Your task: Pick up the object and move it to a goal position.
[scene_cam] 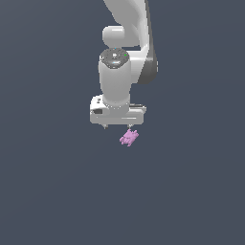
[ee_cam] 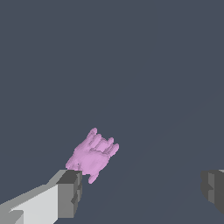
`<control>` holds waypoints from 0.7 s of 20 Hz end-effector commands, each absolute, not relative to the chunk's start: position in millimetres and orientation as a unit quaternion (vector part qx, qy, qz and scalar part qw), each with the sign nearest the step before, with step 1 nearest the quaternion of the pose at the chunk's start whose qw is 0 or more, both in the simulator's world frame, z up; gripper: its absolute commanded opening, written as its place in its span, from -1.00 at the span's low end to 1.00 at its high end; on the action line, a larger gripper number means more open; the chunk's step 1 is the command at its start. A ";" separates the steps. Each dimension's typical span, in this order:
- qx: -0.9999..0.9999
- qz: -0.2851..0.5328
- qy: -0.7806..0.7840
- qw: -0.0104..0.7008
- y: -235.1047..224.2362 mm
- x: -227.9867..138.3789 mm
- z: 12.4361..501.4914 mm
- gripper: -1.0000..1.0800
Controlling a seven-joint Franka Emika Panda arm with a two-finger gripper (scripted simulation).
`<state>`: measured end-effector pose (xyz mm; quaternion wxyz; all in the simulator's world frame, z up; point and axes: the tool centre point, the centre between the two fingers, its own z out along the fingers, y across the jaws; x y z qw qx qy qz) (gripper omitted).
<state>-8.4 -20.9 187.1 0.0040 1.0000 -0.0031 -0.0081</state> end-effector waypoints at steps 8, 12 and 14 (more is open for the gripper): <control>1.000 -0.008 -0.020 0.003 -17.0 -10.0 181.5 0.92; 0.999 -0.007 -0.042 0.002 -12.1 -12.2 173.9 0.92; 0.998 -0.007 -0.057 0.002 -9.0 -13.8 169.0 0.92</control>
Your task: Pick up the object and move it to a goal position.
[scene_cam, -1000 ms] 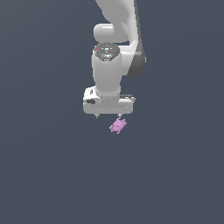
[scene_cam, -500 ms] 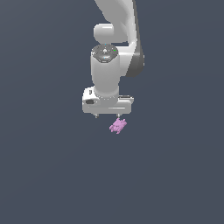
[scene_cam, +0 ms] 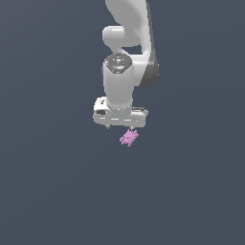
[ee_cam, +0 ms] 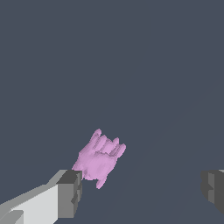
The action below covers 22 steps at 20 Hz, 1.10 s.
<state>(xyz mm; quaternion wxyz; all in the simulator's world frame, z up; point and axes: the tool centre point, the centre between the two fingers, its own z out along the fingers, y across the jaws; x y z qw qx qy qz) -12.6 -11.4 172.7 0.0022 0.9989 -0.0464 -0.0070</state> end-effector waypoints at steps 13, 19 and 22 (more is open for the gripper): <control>0.980 -0.004 -0.199 -0.001 18.1 -32.0 123.8 0.92; 0.965 -0.002 -0.261 -0.001 28.2 -41.8 105.2 0.92; 0.959 -0.001 -0.284 -0.001 31.7 -45.7 98.5 0.92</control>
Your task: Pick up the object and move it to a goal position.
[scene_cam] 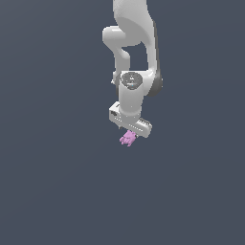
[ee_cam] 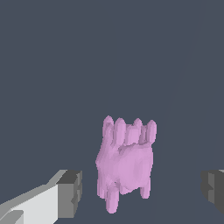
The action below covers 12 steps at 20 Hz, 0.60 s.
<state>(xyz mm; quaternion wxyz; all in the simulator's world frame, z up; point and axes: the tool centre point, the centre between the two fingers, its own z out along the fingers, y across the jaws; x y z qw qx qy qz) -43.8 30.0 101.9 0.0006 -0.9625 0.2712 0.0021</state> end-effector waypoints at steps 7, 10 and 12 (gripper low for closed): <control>-0.949 0.000 0.315 0.000 36.2 -51.3 89.5 0.92; -0.948 0.000 0.320 0.000 36.8 -52.1 88.2 0.92; -0.948 0.000 0.318 0.000 36.8 -52.0 88.4 0.92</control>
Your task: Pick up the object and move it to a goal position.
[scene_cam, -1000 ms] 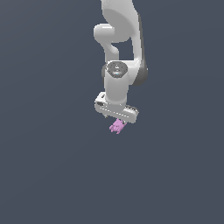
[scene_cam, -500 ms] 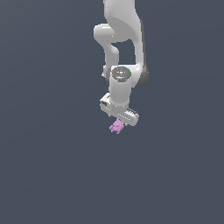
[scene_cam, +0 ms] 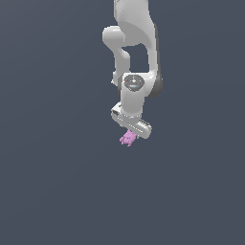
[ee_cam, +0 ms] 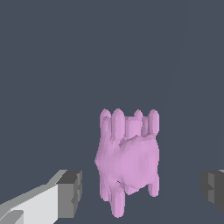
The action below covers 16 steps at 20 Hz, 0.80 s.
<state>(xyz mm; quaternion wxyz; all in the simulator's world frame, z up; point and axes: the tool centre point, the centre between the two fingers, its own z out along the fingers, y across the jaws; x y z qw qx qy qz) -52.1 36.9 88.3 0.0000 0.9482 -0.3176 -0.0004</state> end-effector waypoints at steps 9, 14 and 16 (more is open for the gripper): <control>0.948 0.000 -0.319 0.000 36.6 -53.0 61.9 0.92; 0.948 0.000 -0.320 0.000 36.8 -53.1 42.2 0.92; 0.947 0.000 -0.320 0.000 36.7 -52.7 39.0 0.92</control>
